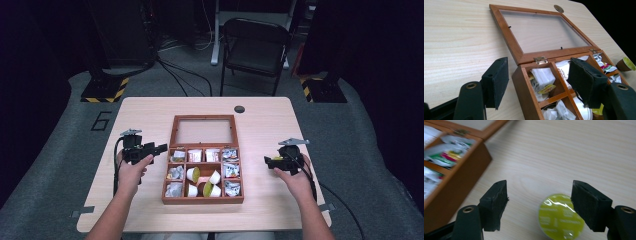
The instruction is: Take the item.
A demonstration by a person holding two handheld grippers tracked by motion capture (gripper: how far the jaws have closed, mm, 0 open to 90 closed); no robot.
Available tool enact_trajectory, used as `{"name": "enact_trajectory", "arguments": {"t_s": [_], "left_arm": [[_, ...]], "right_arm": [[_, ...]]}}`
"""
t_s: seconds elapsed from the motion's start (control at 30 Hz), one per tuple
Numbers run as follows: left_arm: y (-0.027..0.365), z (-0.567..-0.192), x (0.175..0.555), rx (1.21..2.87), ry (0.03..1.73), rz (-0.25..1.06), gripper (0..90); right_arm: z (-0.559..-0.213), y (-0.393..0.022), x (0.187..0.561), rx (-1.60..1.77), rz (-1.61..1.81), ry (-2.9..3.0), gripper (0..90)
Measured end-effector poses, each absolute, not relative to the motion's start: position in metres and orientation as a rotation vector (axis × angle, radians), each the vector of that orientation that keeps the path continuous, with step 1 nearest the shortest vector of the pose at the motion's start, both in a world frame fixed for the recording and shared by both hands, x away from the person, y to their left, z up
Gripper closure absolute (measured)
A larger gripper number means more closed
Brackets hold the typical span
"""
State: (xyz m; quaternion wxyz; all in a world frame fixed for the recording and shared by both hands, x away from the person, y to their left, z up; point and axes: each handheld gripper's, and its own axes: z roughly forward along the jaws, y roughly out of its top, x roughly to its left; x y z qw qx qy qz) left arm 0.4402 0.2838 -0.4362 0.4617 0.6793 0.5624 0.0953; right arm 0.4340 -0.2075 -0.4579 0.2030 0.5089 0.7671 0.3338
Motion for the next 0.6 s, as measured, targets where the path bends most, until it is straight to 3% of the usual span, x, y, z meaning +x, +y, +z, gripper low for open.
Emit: {"name": "enact_trajectory", "arguments": {"t_s": [0.6], "left_arm": [[0.274, -0.432, 0.451, 1.692, 1.372, 0.255, 31.7]], "right_arm": [[-0.424, -0.163, 0.444, 1.313, 1.066, 2.282, 30.9]]}}
